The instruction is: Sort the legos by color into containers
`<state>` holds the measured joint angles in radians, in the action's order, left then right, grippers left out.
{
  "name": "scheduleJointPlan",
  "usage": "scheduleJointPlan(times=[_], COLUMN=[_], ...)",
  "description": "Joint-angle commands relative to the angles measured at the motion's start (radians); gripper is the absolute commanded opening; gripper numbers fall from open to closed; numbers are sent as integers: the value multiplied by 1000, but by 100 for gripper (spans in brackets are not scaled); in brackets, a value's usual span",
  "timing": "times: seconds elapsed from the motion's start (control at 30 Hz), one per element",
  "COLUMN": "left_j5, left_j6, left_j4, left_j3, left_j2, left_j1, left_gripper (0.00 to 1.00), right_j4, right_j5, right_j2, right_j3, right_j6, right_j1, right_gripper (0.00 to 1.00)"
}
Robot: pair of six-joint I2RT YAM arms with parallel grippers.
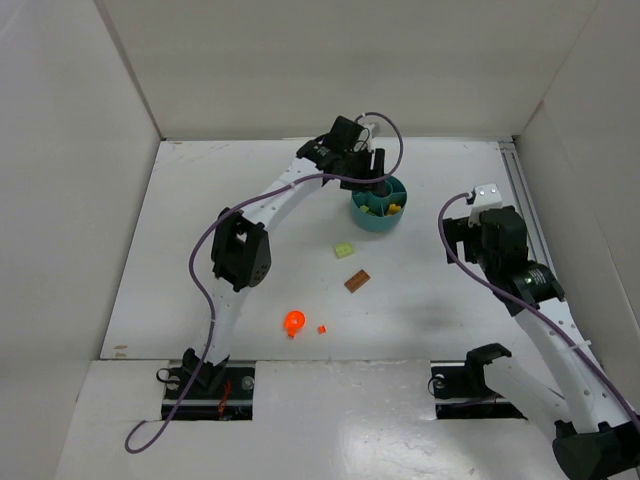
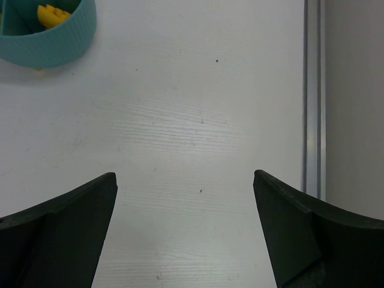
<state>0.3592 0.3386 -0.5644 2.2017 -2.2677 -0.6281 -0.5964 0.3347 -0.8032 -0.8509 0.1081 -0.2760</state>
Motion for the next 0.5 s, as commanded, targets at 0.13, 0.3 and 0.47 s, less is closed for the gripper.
scheduleJointPlan(times=[0.13,0.3,0.47], left_j5=[-74,-285,-618], left_j6=[-52,31,280], left_j4=[136,346,396], left_j3=[-222,-813,-1253], left_j2=[336,783,1163], left_j1=[-2,-2,-2], left_gripper=[84,100,100], right_j4=[159,247,395], right_j5=[-287,-267,-200], right_j2=[3,-131,-339], right_j3=[33,33,23], right_j6=[120,58,-93], right_j1=[-11,-240,-451], right_gripper=[96,96,96])
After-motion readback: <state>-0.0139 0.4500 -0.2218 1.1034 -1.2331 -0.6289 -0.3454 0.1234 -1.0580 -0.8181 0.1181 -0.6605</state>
